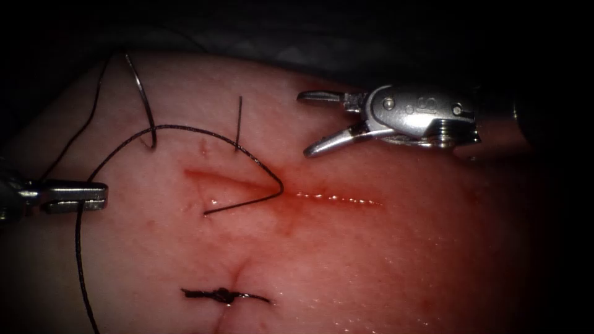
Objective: Wound Closure
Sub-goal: Wrap two times counter clockwise around the right gripper
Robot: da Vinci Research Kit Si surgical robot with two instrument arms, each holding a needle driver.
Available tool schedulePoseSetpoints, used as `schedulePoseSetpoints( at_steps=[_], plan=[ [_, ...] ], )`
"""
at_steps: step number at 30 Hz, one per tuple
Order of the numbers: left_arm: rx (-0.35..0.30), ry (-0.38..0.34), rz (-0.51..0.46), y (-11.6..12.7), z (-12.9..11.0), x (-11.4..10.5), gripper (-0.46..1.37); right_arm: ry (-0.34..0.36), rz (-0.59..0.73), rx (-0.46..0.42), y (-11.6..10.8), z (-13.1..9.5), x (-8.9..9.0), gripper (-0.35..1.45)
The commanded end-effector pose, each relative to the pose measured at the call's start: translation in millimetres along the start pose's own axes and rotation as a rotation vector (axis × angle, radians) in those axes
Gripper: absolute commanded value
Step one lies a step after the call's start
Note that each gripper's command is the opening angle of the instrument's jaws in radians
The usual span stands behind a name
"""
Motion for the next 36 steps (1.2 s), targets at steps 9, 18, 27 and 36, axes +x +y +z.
schedulePoseSetpoints(
  at_steps=[9,18,27,36],
  plan=[
    [0.003,0.012,-0.015,-0.4,0.2,-0.1,-0.46,0.000,0.000,0.000,0.0,0.0,0.0,0.82],
    [0.010,0.017,-0.022,-0.5,0.5,-0.2,-0.46,0.000,0.000,0.000,0.0,0.0,0.0,0.82],
    [0.016,0.024,0.100,-0.2,0.9,0.3,-0.35,0.000,0.000,0.000,0.0,0.0,0.0,0.82],
    [0.012,0.034,0.122,-0.1,1.1,0.4,-0.35,0.000,0.000,0.000,0.0,0.0,0.0,0.82]
  ],
)
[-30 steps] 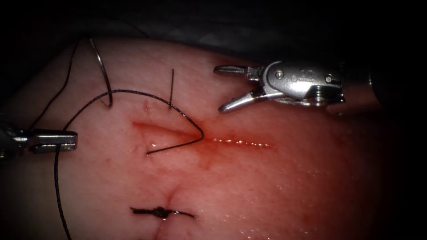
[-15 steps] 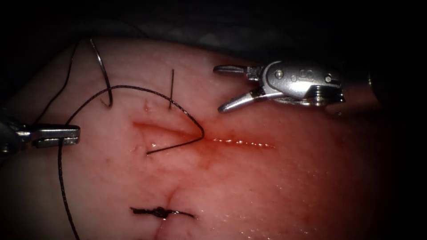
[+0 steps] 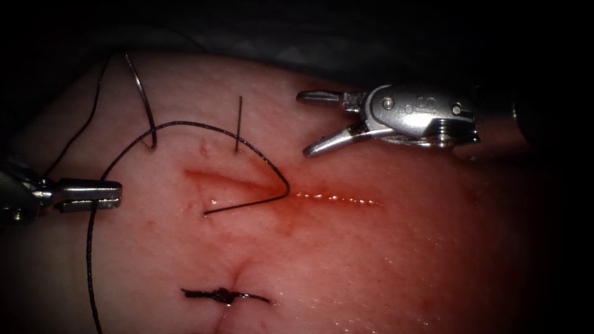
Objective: Wound Closure
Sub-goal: Wrap two times counter clockwise around the right gripper
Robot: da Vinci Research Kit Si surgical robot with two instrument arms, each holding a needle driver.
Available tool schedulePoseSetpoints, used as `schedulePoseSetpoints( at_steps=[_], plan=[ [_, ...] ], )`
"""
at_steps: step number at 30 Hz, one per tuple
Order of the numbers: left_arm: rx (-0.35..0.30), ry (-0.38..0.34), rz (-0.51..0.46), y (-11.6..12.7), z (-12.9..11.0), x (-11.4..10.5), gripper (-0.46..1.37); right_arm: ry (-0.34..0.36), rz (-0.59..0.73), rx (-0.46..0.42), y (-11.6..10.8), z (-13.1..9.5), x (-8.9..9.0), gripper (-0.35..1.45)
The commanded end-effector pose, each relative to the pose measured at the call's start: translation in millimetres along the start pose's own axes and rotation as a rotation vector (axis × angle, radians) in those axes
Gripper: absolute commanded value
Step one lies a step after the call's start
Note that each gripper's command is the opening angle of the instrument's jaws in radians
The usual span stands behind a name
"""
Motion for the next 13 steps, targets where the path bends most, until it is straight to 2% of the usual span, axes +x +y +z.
schedulePoseSetpoints(
  at_steps=[1,13],
  plan=[
    [-0.005,0.000,0.002,0.0,-0.1,-0.1,-0.35,0.000,0.000,0.000,0.0,0.0,0.0,0.82],
    [-0.009,0.011,0.003,0.1,-0.1,-0.1,-0.35,0.000,0.000,0.000,0.0,0.0,0.0,0.82]
  ],
)
